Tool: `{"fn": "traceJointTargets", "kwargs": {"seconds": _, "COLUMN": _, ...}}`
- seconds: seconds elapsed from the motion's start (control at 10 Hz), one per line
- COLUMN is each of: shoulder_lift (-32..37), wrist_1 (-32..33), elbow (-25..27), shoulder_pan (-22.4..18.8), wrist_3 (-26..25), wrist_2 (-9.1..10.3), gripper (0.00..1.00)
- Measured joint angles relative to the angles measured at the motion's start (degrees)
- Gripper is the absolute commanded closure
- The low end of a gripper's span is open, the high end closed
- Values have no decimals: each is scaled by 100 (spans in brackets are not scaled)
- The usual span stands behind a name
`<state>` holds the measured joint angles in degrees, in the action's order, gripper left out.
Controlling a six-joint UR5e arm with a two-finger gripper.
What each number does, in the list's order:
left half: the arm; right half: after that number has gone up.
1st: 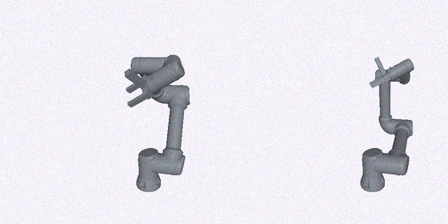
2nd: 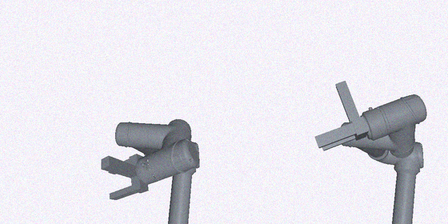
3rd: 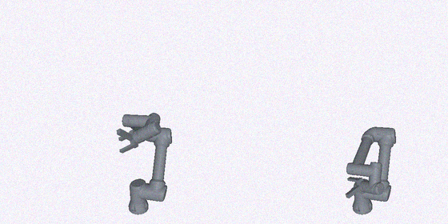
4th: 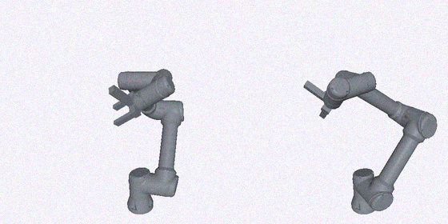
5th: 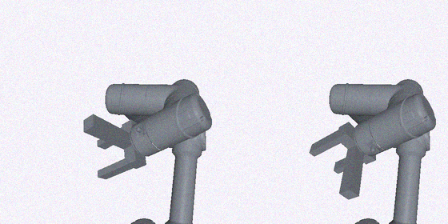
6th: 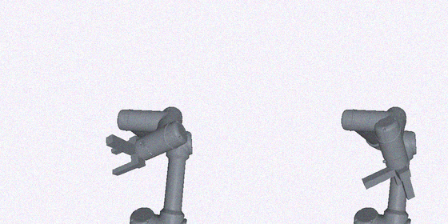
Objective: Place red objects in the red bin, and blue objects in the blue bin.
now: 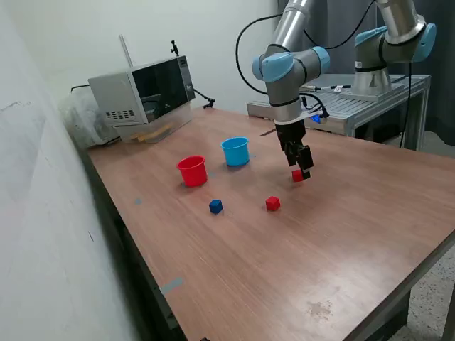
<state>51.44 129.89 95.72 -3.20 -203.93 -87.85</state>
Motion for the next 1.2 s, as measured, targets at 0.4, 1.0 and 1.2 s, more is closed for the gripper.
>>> {"fn": "traceJointTargets", "kwargs": {"seconds": 0.4, "shoulder_lift": -1, "wrist_1": -70, "elbow": -28, "shoulder_pan": 9, "wrist_3": 2, "wrist_2": -31, "gripper": 100}}
{"fn": "traceJointTargets", "kwargs": {"seconds": 1.0, "shoulder_lift": 527, "wrist_1": -295, "elbow": -358, "shoulder_pan": 77, "wrist_3": 71, "wrist_2": -30, "gripper": 100}}
{"fn": "traceJointTargets", "kwargs": {"seconds": 1.2, "shoulder_lift": 802, "wrist_1": -320, "elbow": -645, "shoulder_pan": 201, "wrist_3": 204, "wrist_2": -110, "gripper": 100}}
